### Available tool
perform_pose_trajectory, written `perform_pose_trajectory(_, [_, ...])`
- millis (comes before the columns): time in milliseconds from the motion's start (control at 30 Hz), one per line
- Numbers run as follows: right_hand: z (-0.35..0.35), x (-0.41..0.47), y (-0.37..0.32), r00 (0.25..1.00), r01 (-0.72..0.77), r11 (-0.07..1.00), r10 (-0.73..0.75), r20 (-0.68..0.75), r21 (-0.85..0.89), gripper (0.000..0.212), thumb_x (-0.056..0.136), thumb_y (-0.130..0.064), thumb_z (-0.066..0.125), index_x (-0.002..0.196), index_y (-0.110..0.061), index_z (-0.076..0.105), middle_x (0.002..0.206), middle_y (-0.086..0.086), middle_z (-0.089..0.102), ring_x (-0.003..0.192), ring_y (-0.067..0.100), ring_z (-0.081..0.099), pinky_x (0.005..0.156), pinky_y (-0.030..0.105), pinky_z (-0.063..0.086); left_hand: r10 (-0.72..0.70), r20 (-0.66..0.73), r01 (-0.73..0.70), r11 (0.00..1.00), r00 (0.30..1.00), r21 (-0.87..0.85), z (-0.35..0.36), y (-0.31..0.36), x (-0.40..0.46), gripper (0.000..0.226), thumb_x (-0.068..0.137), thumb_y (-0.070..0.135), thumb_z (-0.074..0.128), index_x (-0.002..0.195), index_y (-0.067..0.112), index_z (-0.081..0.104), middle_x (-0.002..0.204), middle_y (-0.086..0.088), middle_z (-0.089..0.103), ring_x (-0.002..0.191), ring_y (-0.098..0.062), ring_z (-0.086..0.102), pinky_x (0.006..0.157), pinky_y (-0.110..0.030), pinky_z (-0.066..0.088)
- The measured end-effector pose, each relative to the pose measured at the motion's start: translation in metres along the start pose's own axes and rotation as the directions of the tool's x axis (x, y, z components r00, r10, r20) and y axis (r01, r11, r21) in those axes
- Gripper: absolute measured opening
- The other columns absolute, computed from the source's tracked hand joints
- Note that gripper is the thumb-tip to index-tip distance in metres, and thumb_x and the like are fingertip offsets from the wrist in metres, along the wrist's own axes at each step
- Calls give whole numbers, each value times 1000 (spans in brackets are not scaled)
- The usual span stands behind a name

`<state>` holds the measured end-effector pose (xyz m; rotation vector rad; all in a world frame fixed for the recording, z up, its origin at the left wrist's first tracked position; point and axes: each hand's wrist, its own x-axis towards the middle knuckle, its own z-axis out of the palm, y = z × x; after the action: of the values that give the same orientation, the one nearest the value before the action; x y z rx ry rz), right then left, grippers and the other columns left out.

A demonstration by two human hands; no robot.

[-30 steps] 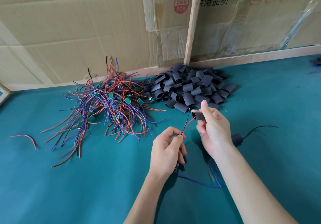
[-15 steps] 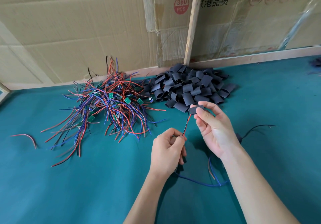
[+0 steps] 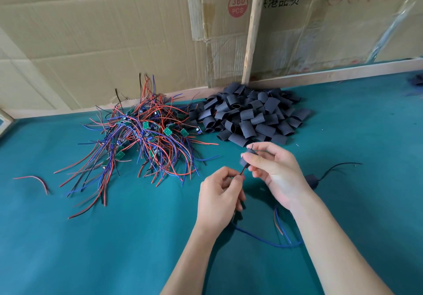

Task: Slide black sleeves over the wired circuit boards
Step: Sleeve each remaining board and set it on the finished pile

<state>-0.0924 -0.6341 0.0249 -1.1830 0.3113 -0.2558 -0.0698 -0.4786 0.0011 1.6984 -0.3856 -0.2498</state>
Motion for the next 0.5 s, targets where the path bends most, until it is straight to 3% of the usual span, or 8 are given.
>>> perform_pose_trajectory(167, [7, -2, 4, 991, -124, 992, 124, 44, -1, 45, 61, -20, 90, 100, -6, 73, 95, 14, 76, 60, 12, 60, 54, 19, 50, 3, -20, -5, 996, 1000, -94, -2, 1, -2, 11, 99, 18, 62, 95, 28, 59, 72, -8, 73, 53, -19, 64, 44, -29, 48])
perform_pose_trajectory(267, [7, -2, 5, 993, -115, 993, 116, 32, -33, 22, 74, -7, 86, 92, -6, 74, 83, 11, 75, 56, 12, 56, 50, 19, 46, -8, -43, 1, 989, 999, -151, -3, 0, -3, 13, 98, 15, 64, 108, 20, 56, 77, -9, 75, 58, -21, 67, 46, -29, 50])
perform_pose_trajectory(367, [7, -1, 7, 996, -85, 995, 85, -2, -51, 14, 78, -1, 83, 78, -13, 76, 77, 11, 73, 52, 12, 52, 46, 19, 41, -11, -67, -1, 984, 998, -179, -3, 1, -2, 11, 95, 16, 68, 103, 19, 60, 79, -9, 75, 63, -22, 70, 47, -25, 48])
perform_pose_trajectory(500, [4, 3, 0, 996, 23, 971, -2, -86, 237, 19, 67, -2, 82, 82, -6, 69, 76, 9, 70, 53, 12, 54, 46, 17, 38, 52, -47, -55, 996, 998, -64, -1, -1, -1, 10, 83, 29, 69, 93, 25, 68, 86, 0, 77, 73, -28, 67, 68, -37, 57])
